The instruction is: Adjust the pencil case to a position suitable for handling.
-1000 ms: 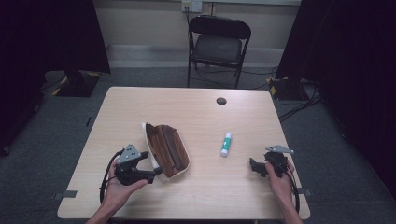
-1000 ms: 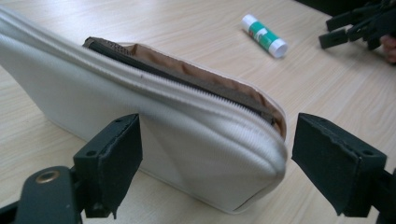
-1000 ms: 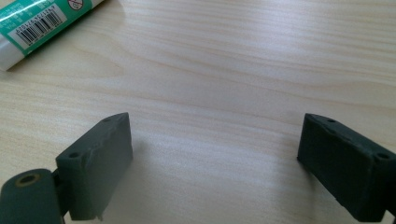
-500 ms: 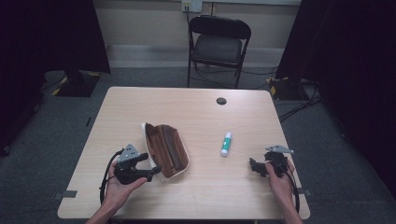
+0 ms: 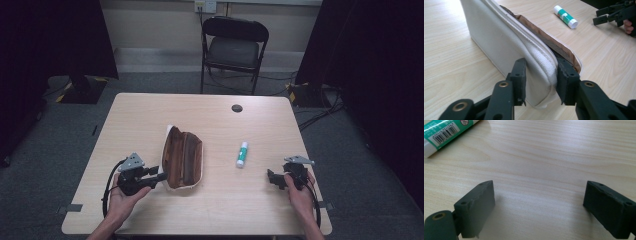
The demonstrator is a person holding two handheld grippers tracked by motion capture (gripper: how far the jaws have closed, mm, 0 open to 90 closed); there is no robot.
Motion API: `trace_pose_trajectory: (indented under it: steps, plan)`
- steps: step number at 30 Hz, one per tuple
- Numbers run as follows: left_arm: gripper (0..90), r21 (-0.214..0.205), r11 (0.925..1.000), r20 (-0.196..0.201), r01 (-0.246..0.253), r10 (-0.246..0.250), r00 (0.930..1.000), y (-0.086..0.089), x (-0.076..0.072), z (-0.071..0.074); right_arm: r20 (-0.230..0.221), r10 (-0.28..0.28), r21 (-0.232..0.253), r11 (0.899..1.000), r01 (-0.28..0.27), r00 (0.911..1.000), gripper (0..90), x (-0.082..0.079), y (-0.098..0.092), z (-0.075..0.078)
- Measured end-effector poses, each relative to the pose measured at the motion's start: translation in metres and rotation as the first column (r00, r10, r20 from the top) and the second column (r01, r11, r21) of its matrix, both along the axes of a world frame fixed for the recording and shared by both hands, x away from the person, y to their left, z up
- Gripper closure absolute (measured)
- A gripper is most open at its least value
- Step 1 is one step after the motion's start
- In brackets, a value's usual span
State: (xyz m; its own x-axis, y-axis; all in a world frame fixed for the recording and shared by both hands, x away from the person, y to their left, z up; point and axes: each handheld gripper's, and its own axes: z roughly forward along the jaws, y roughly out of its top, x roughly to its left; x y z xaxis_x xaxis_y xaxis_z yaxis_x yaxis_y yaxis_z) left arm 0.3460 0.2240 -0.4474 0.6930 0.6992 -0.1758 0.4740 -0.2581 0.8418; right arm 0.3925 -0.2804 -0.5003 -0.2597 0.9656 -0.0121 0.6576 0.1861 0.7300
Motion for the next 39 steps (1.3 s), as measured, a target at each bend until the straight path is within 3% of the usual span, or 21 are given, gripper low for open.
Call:
trace_pose_trajectory:
  steps: [6,11,14,18,20,26,29,35,39]
  plan:
    - [73.0,-0.011,0.9973,0.012,0.072,-0.072,0.9974,0.001,-0.004,0.004,0.0,0.0,0.0,1.0,0.0,1.0,9.2,0.0,0.0,0.0]
    - [75.8,0.003,0.9964,0.017,0.085,-0.085,0.9962,0.004,-0.007,0.005,0.0,0.003,0.0,1.0,-0.003,1.0,9.2,0.0,0.0,0.0]
    - [67.9,0.001,0.9966,-0.009,0.082,-0.082,0.9966,0.004,-0.007,0.002,0.001,0.004,-0.001,1.0,-0.004,1.0,9.2,0.0,0.0,0.0]
    - [54.3,0.048,0.9949,-0.037,0.089,-0.088,0.9955,-0.001,-0.011,-0.005,0.001,0.004,0.0,1.0,-0.004,1.0,9.2,0.0,0.0,0.0]
    - [53.4,0.068,0.9935,-0.045,0.092,-0.089,0.995,-0.002,-0.011,-0.008,0.0,0.006,0.0,1.0,-0.006,1.0,9.2,0.0,0.0,0.0]
    - [69.1,0.11,0.9887,-0.027,0.102,-0.1,0.9947,-0.001,-0.01,-0.006,0.0,0.008,0.0,1.0,-0.008,1.0,9.2,0.0,0.0,0.0]
    - [71.8,0.12,0.9881,-0.02,0.096,-0.095,0.9953,0.002,-0.007,-0.006,0.0,0.008,0.0,1.0,-0.008,1.0,9.2,0.0,0.0,0.0]
    - [73.0,0.102,0.9893,-0.019,0.104,-0.103,0.9945,0.009,-0.004,-0.005,0.0,0.01,-0.001,1.0,-0.01,0.9999,9.2,0.0,0.0,0.0]
    - [74.5,0.078,0.9857,-0.024,0.15,-0.148,0.9887,0.009,-0.004,-0.006,0.0,0.01,0.0,1.0,-0.01,0.9999,9.2,0.0,0.0,0.0]
